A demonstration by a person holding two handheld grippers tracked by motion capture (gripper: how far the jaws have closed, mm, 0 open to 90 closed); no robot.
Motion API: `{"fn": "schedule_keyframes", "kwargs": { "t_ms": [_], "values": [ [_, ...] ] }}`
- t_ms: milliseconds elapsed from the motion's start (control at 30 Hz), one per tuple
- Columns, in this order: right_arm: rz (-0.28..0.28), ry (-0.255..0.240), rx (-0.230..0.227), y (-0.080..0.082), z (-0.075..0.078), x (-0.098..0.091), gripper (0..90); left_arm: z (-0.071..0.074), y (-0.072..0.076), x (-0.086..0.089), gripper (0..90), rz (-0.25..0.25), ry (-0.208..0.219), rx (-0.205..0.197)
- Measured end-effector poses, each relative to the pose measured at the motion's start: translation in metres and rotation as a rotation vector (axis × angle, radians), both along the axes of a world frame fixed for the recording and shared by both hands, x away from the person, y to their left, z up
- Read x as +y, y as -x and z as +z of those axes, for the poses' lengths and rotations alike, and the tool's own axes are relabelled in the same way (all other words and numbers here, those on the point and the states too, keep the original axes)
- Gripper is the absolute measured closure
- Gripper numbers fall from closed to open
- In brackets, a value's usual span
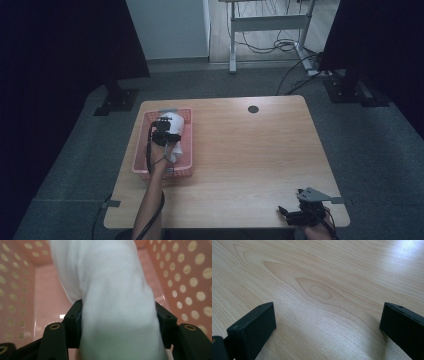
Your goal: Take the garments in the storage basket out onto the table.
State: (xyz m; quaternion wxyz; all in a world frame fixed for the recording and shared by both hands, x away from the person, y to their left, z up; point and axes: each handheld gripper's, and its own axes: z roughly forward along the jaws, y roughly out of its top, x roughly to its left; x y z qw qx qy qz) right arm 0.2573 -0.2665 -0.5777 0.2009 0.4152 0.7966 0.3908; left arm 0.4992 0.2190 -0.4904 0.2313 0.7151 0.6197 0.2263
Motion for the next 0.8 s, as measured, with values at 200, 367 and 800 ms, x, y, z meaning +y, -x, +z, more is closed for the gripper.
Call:
{"fn": "schedule_keyframes", "kwargs": {
  "t_ms": [200,367,800],
  "values": [
    [0.000,0.000,0.000,0.000,0.000,0.000,0.2,0.011,0.004,0.005,40.7,0.006,0.050,-0.021],
    [0.000,0.000,0.000,0.000,0.000,0.000,0.2,0.020,0.010,0.007,40.7,0.003,0.059,-0.054],
    [0.000,0.001,-0.001,0.000,0.000,0.000,0.2,0.057,0.031,0.000,40.7,0.004,0.091,-0.166]
  ]
}}
